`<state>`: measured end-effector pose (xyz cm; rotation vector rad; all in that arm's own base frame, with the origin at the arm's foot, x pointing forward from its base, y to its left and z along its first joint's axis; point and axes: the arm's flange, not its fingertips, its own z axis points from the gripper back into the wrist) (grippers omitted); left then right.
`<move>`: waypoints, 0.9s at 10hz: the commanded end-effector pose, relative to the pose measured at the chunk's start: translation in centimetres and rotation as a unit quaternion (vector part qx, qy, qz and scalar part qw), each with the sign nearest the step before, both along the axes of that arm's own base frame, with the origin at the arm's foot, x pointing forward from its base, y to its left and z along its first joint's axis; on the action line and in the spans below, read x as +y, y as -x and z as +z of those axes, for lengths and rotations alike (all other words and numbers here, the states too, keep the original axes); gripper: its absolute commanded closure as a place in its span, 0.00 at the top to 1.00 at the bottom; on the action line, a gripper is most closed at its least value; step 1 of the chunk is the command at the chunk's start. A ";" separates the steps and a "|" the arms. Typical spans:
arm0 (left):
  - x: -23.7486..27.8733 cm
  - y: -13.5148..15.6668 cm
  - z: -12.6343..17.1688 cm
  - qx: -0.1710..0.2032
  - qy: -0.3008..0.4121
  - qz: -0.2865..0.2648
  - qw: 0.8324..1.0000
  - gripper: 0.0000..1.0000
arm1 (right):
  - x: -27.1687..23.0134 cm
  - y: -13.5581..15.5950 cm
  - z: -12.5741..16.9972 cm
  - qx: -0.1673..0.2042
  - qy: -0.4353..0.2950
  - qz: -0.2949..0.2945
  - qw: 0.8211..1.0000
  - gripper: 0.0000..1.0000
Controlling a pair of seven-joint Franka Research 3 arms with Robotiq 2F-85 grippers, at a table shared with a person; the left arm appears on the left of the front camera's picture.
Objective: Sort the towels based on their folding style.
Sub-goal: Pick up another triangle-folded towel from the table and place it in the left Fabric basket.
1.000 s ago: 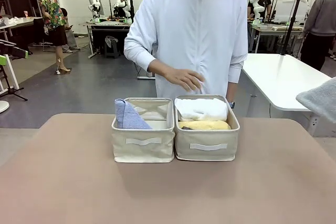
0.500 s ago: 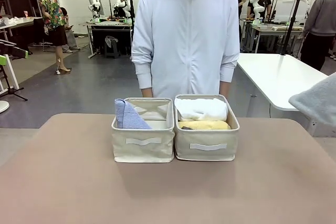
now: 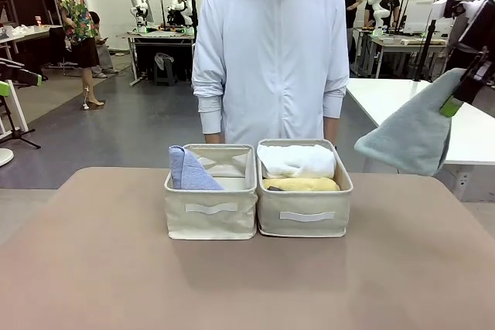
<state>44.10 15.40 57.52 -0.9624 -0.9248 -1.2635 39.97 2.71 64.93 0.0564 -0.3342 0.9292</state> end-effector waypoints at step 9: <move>0.1 0.1 0.2 -0.003 0.003 0.001 1.000 1.00 | 9.8 -4.9 1.1 0.010 0.054 0.061 0.997 0.08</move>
